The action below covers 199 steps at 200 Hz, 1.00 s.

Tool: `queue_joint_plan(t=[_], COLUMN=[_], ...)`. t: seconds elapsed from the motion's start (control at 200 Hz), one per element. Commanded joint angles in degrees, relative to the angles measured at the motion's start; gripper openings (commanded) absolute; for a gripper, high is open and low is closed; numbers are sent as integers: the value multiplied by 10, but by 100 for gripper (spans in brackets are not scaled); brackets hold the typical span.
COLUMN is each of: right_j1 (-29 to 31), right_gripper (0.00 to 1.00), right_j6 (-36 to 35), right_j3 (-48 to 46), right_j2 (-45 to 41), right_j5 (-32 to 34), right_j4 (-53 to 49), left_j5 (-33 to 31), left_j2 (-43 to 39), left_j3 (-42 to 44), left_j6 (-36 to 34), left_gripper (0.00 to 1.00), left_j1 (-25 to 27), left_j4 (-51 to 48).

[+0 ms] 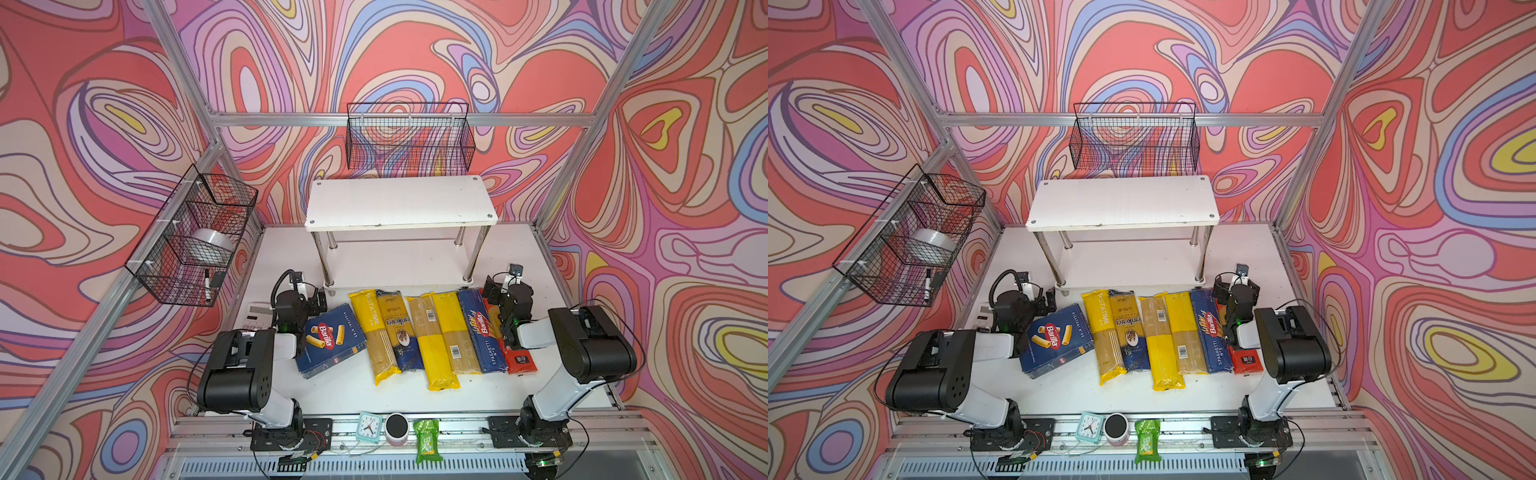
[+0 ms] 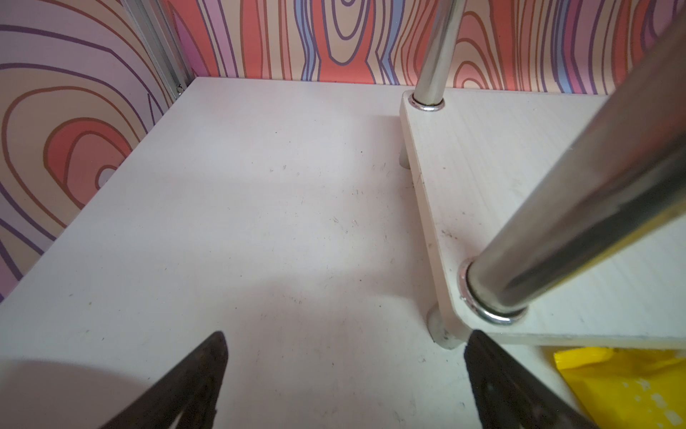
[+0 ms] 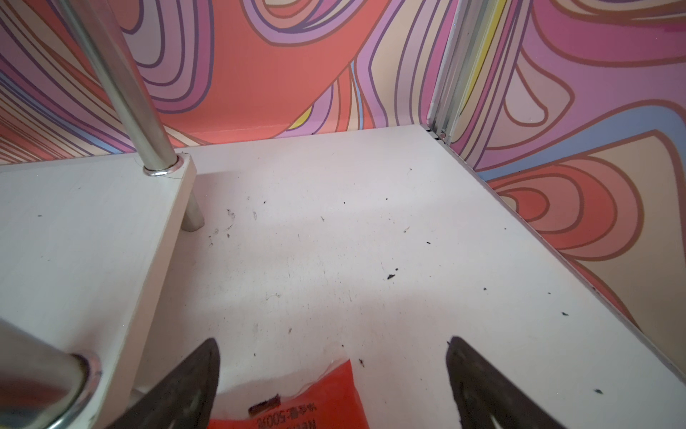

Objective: Place and organize the pasta boxes and bags onto the shelf
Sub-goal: 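Move both grippers forward over the row of pasta packages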

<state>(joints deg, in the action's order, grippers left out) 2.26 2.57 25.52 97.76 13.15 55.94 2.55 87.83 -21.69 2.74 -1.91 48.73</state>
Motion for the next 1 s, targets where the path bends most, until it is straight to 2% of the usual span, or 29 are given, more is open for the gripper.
queue_joint_plan(t=[0.0,0.586,0.691,0.766,0.881,0.991], right_j1=[-2,-3,-1,-1,3,34], right_gripper=[98,98,98,96,88,86], right_j6=[1,-8,-10,5,48,102], right_j3=[9,9,25,49,107,162], right_j2=[6,-4,-47,-99,-167,-223], right_j5=[-3,-9,-15,-27,-98,-94], right_j4=[2,-5,-70,-182,-349,-519], left_j5=[6,8,24,46,51,100], left_j2=[3,2,-15,-47,-113,-162], left_j3=[2,5,-2,-10,-54,-73], left_j6=[-8,-7,-16,-23,-11,20], left_gripper=[100,100,100,100,100,100], left_j1=[2,2,2,2,5,9], left_j4=[17,22,-5,-50,-195,-266])
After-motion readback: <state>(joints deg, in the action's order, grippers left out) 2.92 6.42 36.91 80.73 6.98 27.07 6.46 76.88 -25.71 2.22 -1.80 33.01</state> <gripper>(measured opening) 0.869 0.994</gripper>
